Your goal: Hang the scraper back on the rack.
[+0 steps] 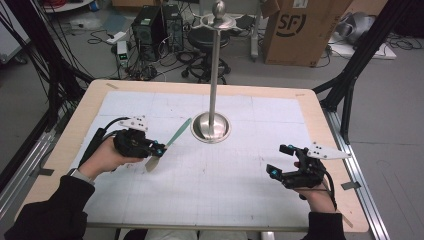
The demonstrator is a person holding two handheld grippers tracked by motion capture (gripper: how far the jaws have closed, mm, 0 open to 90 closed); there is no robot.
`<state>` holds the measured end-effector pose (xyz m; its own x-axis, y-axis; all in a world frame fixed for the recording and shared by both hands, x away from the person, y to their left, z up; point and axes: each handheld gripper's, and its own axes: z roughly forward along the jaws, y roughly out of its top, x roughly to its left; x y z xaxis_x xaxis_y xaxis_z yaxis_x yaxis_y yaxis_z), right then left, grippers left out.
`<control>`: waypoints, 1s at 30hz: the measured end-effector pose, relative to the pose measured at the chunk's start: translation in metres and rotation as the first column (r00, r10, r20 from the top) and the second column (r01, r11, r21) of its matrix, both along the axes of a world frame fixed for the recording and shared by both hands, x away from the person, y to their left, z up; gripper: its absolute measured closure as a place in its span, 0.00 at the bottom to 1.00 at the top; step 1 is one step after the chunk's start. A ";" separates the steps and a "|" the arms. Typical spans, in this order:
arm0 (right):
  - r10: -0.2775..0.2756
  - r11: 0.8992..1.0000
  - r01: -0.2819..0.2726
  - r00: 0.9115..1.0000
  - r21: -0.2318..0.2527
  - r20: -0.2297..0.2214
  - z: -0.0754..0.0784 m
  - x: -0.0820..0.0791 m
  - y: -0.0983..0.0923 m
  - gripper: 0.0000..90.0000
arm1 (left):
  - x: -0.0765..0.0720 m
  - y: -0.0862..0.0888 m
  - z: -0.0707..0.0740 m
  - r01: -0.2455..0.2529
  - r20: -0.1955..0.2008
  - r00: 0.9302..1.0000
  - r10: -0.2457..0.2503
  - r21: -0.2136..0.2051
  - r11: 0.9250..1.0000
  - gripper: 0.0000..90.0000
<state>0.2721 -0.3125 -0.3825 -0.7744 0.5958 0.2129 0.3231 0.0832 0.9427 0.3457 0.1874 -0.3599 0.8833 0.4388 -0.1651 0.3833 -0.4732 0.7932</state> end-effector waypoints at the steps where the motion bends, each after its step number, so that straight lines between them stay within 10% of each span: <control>1: 0.000 1.000 0.000 1.000 0.000 0.000 0.000 0.000 0.000 0.03 | 0.001 0.001 0.002 -0.005 -0.010 1.000 0.005 -0.033 0.999 0.90; 10: 0.000 1.000 0.000 1.000 0.003 0.000 0.000 0.000 0.000 0.03 | 0.009 0.003 0.019 -0.078 0.059 0.994 0.090 -0.173 0.982 0.90; 30: 0.005 1.000 -0.005 1.000 0.018 0.007 0.000 0.004 -0.001 0.03 | 0.041 -0.012 0.093 -0.070 0.176 0.977 0.116 -0.245 0.967 0.89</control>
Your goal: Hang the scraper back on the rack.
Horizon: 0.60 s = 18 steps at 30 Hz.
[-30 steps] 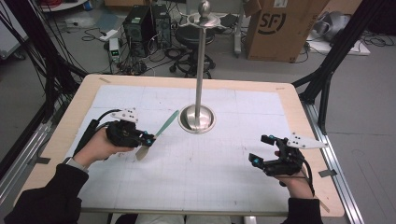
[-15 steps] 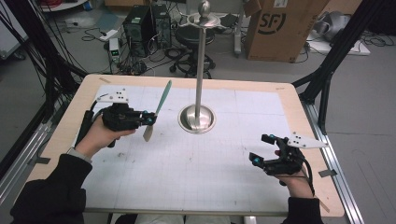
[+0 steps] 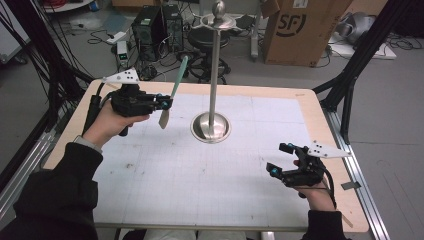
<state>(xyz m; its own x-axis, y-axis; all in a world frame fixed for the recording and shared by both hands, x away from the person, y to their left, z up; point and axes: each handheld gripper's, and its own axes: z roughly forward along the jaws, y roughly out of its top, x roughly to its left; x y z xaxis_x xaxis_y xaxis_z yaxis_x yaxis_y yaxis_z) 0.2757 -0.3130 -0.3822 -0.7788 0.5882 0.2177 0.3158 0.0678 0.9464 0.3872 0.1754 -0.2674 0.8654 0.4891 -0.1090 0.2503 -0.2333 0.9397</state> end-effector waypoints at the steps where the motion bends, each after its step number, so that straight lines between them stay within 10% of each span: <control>1: 0.000 1.000 0.000 1.000 0.001 0.000 0.000 0.000 0.000 0.03 | 0.002 -0.001 0.003 -0.003 0.006 1.000 0.003 0.002 1.000 0.89; 18: -0.008 1.000 0.008 1.000 0.006 0.019 0.002 -0.004 -0.002 0.03 | 0.020 -0.007 0.034 -0.002 0.064 0.998 0.005 -0.043 0.999 0.90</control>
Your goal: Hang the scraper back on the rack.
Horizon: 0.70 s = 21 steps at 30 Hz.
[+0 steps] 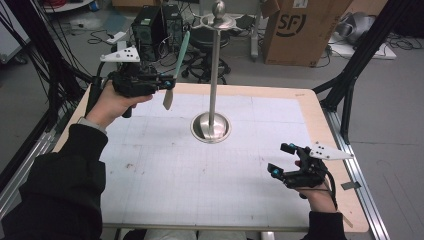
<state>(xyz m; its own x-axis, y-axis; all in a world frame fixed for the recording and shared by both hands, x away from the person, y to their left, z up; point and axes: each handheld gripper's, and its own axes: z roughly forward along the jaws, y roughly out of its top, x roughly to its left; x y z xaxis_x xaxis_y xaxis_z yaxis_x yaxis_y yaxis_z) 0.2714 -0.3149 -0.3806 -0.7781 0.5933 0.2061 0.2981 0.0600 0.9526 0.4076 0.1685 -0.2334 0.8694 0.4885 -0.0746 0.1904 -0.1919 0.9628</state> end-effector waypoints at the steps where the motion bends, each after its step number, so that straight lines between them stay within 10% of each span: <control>1: 0.000 1.000 0.000 1.000 0.001 0.000 0.000 0.000 0.000 0.03 | 0.001 0.000 0.002 -0.003 0.000 1.000 0.003 0.010 1.000 0.90; 21: -0.003 1.000 0.003 1.000 0.008 -0.003 -0.001 -0.001 -0.003 0.03 | 0.009 -0.009 0.006 -0.035 0.026 0.999 0.034 0.025 0.999 0.90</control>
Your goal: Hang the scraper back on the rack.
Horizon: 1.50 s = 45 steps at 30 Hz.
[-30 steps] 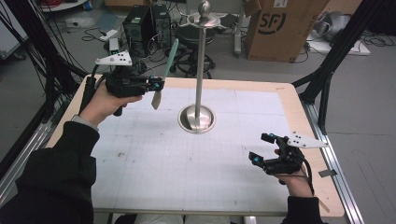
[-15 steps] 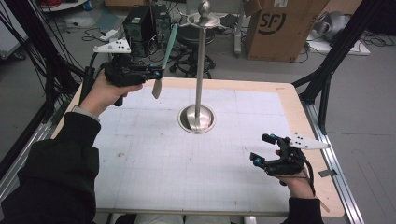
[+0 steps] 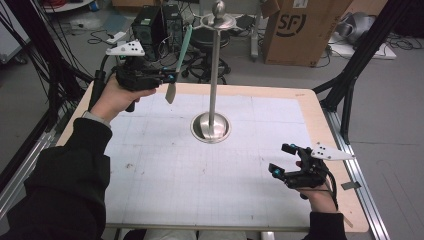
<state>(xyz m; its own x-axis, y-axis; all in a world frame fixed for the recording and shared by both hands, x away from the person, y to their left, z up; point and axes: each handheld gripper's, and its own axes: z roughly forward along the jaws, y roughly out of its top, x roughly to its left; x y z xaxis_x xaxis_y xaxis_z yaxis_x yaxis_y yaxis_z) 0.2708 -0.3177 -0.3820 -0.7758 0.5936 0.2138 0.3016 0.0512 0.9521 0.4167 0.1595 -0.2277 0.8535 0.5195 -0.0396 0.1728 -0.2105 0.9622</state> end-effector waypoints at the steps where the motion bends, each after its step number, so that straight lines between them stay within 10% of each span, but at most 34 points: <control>1: 0.001 1.000 -0.001 1.000 -0.001 0.002 0.000 0.000 0.000 0.03 | 0.000 0.000 0.000 0.002 -0.001 1.000 -0.002 -0.007 1.000 0.90; 33: -0.032 0.999 0.033 0.999 0.010 -0.009 -0.005 -0.005 -0.012 0.03 | 0.011 -0.022 -0.007 0.008 0.005 1.000 -0.008 0.009 1.000 0.88; 45: -0.017 1.000 0.017 1.000 0.003 -0.009 -0.005 -0.002 -0.007 0.03 | -0.009 -0.033 -0.032 -0.012 0.072 0.997 0.009 0.043 0.999 0.28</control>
<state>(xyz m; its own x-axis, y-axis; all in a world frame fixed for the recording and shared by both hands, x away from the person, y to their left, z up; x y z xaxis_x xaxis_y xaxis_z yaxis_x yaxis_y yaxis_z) 0.2690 -0.3246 -0.3869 -0.7637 0.6060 0.2226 0.3107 0.0428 0.9495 0.4074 0.1268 -0.2599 0.8479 0.5284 0.0442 0.1061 -0.2508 0.9622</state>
